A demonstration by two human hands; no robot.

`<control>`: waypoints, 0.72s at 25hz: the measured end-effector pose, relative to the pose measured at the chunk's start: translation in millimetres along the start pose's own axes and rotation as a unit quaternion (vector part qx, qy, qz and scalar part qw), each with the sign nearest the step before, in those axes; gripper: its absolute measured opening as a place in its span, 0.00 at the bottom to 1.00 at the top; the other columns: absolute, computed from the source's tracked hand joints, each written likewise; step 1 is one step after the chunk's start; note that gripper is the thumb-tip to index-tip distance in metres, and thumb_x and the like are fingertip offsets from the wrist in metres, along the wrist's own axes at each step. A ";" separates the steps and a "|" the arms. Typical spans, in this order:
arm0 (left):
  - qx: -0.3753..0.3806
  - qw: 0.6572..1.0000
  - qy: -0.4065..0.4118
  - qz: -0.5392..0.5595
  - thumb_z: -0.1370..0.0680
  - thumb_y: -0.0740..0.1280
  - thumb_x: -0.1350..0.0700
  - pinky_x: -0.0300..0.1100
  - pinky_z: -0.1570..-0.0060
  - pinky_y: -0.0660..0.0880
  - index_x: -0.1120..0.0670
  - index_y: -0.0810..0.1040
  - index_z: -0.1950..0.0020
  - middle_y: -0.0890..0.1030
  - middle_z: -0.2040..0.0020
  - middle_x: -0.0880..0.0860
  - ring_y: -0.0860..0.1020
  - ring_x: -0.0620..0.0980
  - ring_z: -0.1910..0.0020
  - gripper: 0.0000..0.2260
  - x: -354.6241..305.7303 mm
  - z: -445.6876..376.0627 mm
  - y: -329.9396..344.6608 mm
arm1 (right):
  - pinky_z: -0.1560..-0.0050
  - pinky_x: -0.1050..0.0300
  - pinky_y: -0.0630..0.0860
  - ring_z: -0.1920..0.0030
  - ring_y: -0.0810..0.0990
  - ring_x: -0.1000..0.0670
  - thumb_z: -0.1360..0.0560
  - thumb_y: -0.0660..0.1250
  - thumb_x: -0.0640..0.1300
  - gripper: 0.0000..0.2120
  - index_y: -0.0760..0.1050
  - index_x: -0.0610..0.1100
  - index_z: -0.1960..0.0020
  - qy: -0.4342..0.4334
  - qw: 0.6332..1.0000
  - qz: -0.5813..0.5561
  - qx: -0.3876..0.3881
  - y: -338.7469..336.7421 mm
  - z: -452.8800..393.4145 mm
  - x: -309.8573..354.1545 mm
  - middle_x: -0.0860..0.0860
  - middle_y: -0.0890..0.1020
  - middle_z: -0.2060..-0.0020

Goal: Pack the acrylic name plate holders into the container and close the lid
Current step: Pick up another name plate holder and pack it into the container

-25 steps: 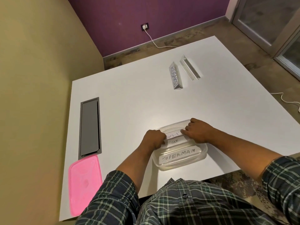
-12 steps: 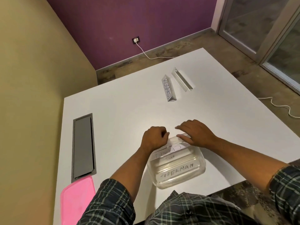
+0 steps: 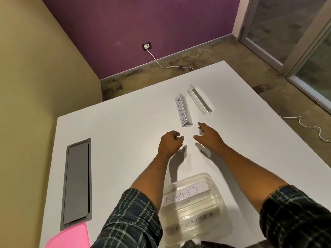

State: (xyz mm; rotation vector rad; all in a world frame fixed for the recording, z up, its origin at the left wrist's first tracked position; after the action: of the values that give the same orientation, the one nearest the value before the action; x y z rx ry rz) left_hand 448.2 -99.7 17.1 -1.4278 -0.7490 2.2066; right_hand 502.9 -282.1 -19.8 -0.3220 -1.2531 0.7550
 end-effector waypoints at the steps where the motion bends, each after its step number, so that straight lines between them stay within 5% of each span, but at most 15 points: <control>1: 0.008 1.000 -0.013 0.008 0.22 0.68 0.51 0.39 0.45 0.73 0.57 0.79 0.36 0.85 0.49 0.54 0.82 0.52 0.45 0.17 -2.5 -11.3 3.2 | 0.30 0.51 0.71 0.31 0.75 0.49 0.25 0.72 0.45 0.34 0.63 0.49 0.22 0.017 0.999 -0.027 0.014 1.4 -12.5 -1.1 0.50 0.75 0.29; 7: 0.015 0.998 -0.040 0.035 0.22 0.69 0.50 0.41 0.34 0.68 0.60 0.68 0.25 0.75 0.29 0.58 0.73 0.56 0.30 0.28 -6.4 -72.4 27.5 | 0.28 0.54 0.68 0.24 0.67 0.50 0.25 0.70 0.36 0.39 0.58 0.51 0.19 0.058 0.990 -0.102 0.075 11.8 -72.8 -11.6 0.50 0.66 0.22; 10: 0.014 0.998 -0.039 0.044 0.22 0.70 0.47 0.39 0.42 0.68 0.60 0.72 0.30 0.78 0.32 0.59 0.76 0.58 0.35 0.26 -5.8 -98.4 39.5 | 0.39 0.59 0.73 0.25 0.68 0.50 0.28 0.67 0.32 0.41 0.57 0.51 0.19 0.069 0.987 -0.122 0.077 21.6 -95.5 -16.6 0.50 0.65 0.22; 14: 0.044 0.997 -0.058 -0.021 0.23 0.67 0.40 0.48 0.42 0.74 0.58 0.76 0.38 0.80 0.40 0.57 0.77 0.59 0.39 0.24 2.5 -124.9 55.0 | 0.27 0.49 0.69 0.23 0.65 0.48 0.29 0.64 0.31 0.42 0.56 0.51 0.19 0.073 0.988 -0.114 0.079 34.1 -110.2 -20.5 0.51 0.65 0.22; 18: 0.047 0.995 -0.060 -0.057 0.21 0.63 0.39 0.51 0.37 0.72 0.58 0.77 0.38 0.77 0.36 0.58 0.74 0.61 0.35 0.24 3.1 -139.6 65.3 | 0.21 0.46 0.57 0.20 0.56 0.48 0.24 0.62 0.33 0.35 0.56 0.46 0.19 0.032 0.995 -0.034 0.094 53.4 -118.7 -21.9 0.48 0.59 0.20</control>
State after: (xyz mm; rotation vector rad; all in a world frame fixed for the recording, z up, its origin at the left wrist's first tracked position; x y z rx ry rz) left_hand 572.1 -118.2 -72.8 -1.1856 -0.7371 2.2242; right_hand 593.4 -237.3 -104.8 -0.1488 -1.1181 0.7912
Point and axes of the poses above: each hand's wrist, its own z-axis away from the middle knuckle, its own y-axis out of the palm, x = y × z, the point moved 2 cm from there along -z, towards the middle knuckle
